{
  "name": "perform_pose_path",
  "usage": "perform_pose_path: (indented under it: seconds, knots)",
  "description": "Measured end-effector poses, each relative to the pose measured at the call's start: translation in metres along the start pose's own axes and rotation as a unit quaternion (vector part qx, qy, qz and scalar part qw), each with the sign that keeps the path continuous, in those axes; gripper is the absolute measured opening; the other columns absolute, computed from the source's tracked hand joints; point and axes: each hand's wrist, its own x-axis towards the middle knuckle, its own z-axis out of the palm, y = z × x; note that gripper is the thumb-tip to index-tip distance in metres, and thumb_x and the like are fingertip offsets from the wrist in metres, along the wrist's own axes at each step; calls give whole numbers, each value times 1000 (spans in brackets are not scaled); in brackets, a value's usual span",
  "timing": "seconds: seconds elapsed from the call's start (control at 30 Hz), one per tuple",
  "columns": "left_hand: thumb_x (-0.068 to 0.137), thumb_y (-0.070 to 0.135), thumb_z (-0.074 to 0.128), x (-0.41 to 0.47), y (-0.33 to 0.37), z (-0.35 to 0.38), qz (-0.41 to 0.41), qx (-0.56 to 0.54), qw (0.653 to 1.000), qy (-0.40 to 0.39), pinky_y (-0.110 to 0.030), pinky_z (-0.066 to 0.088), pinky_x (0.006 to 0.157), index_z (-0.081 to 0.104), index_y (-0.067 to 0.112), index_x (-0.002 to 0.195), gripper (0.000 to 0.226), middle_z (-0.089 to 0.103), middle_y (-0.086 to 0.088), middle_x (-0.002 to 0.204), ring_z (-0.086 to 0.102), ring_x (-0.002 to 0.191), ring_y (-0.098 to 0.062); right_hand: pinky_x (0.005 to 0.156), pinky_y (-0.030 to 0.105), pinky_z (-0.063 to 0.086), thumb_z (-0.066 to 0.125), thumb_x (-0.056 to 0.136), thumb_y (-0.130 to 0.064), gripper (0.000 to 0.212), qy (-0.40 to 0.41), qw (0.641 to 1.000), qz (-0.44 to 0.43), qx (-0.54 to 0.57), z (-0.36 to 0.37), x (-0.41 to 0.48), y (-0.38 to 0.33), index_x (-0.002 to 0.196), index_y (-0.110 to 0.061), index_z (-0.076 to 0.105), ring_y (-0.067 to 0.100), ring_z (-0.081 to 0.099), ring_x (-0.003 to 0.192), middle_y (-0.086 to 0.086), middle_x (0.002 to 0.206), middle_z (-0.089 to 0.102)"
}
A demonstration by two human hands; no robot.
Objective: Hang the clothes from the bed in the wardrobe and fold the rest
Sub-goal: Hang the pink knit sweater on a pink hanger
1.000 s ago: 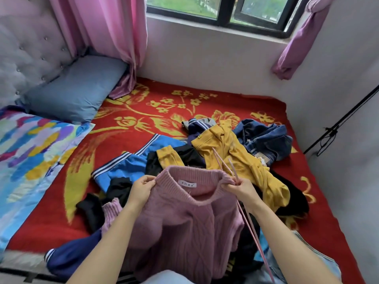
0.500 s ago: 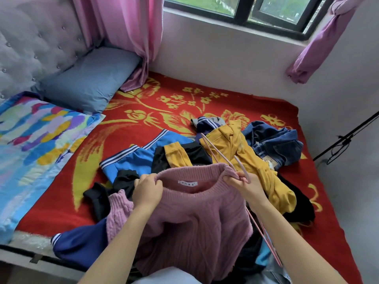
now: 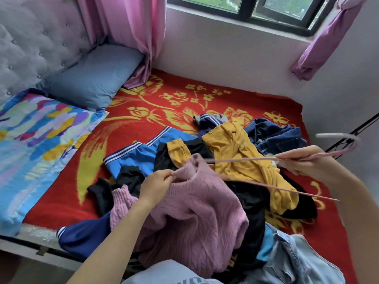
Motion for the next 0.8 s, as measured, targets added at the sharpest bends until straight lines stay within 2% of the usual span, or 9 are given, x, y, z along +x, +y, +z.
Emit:
perform_pose_path:
  seconds: [0.13, 0.27, 0.33, 0.43, 0.47, 0.57, 0.7, 0.73, 0.8]
  knots:
    - [97, 28, 48, 1, 2, 0, 14, 28, 1000, -2, -38, 48, 74, 69, 27, 106, 23, 66, 1, 93, 59, 90, -18, 65, 24, 50, 68, 77, 3, 45, -55, 994, 30, -84, 8, 7, -6, 74, -41, 75, 10, 64, 67, 3, 73, 73]
    - [97, 32, 47, -2, 5, 1, 31, 60, 998, 3, -34, 44, 67, 68, 28, 106, 23, 56, 4, 81, 54, 84, -17, 69, 12, 46, 68, 82, -3, 51, -66, 987, 47, -138, 22, 16, -6, 68, -52, 69, -5, 61, 73, -21, 73, 69]
    - [97, 35, 47, -5, 6, -1, 46, 98, 994, 16, -30, 38, 62, 67, 28, 107, 24, 48, 7, 77, 50, 82, -15, 75, 14, 49, 67, 83, -6, 49, -76, 985, 42, -147, 27, 18, -11, 71, -54, 69, -7, 62, 80, -21, 77, 70]
    - [96, 33, 49, -12, 21, 1, 99, 112, 988, 34, -29, 37, 64, 68, 23, 107, 25, 54, 0, 88, 54, 89, -18, 74, 39, 52, 67, 84, -12, 16, -111, 980, 26, -165, 44, 25, -18, 88, -26, 76, 23, 67, 80, 6, 85, 73]
    - [95, 32, 50, -16, 32, 5, 128, 103, 986, 36, -29, 38, 65, 69, 20, 106, 24, 57, -1, 90, 55, 88, -20, 71, 38, 52, 67, 85, -14, 12, -123, 977, 24, -173, 53, 29, -18, 92, -18, 76, 24, 66, 77, 11, 83, 72]
    - [94, 28, 54, -27, 69, 18, 192, 49, 979, 41, -38, 44, 68, 71, 12, 100, 24, 61, -6, 88, 59, 82, -24, 57, 24, 42, 66, 86, -14, 9, -155, 968, 13, -195, 87, 35, -11, 91, -15, 74, 6, 55, 60, -3, 69, 66]
    - [90, 37, 49, -22, 97, 4, 200, -54, 976, 62, -36, 39, 85, 68, 14, 109, 36, 67, -3, 96, 56, 95, -23, 55, 10, 42, 64, 79, 11, 23, -63, 998, -11, -14, 99, 30, 10, 97, -1, 70, -4, 57, 54, -12, 56, 66]
    - [89, 44, 51, -18, 96, -4, 202, -26, 977, 68, -34, 31, 90, 62, 18, 121, 42, 66, 1, 105, 52, 104, -21, 53, 8, 42, 63, 77, 15, 22, -38, 998, -3, 40, 96, 27, 16, 94, 3, 70, -4, 58, 53, -11, 56, 66]
    - [84, 58, 55, -10, 78, -23, 186, 102, 976, 53, -34, 18, 98, 40, 27, 140, 66, 50, 5, 131, 36, 124, -18, 47, 8, 40, 62, 77, 15, 28, -5, 992, 25, 120, 90, 22, 27, 75, -9, 77, -1, 54, 48, -7, 53, 64]
